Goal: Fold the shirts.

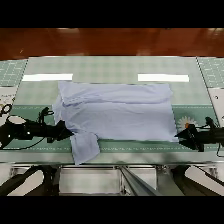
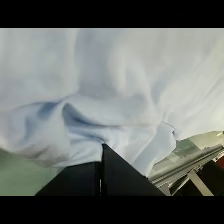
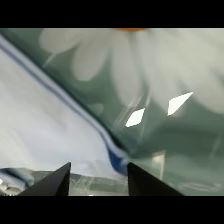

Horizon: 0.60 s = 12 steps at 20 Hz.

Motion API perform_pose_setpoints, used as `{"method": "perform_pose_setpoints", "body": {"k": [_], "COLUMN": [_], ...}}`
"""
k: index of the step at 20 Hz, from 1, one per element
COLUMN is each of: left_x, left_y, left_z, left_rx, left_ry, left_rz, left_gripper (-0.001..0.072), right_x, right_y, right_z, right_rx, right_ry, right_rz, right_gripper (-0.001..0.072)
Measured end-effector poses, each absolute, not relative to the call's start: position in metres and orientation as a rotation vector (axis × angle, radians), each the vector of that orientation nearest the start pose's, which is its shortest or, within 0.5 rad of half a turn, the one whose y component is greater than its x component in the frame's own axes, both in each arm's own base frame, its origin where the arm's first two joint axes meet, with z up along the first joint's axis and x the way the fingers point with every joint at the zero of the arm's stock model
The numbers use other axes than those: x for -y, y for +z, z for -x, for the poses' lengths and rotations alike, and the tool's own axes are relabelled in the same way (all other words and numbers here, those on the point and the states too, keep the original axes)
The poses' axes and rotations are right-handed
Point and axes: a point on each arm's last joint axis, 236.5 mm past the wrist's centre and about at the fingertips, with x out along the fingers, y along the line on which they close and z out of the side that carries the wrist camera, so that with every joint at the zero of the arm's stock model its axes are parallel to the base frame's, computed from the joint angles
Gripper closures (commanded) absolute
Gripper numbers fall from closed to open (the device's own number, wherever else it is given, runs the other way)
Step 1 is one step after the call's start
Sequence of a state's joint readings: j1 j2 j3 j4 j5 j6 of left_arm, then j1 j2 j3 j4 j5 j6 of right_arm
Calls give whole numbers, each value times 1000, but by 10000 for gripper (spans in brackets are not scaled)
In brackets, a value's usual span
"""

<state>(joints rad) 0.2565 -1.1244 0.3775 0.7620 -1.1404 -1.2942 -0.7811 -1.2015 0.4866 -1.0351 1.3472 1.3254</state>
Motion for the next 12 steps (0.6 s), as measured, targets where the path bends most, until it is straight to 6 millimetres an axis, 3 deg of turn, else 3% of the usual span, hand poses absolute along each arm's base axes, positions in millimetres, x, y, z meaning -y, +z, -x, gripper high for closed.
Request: {"method": "perform_pose_setpoints", "body": {"k": [1,2,3,4,8,12], "left_x": [108,108,107,107,105,94], "left_y": [-103,-103,-104,-103,-99,-80], "left_z": [-203,-203,-204,-204,-213,-250], "left_rx": [-1575,-1574,-1571,-1569,-1547,-1448], "left_ry": [-236,-235,-234,-234,-244,-257], "left_rz": [921,922,922,922,905,854], "left_gripper": [685,685,685,685,685,685], "right_x": [4,-2,-4,-6,-13,-5], "right_y": [-105,-106,-109,-110,-98,-78], "right_z": [-182,-189,-198,-205,-233,-258], "right_rx": [-1607,-1598,-1570,-1547,-1455,-1389], "right_ry": [-44,-18,-9,3,105,163], "right_rz": [-1148,-1153,-1148,-1142,-1134,-1089], "right_gripper": [302,416,614,691,691,692]}}
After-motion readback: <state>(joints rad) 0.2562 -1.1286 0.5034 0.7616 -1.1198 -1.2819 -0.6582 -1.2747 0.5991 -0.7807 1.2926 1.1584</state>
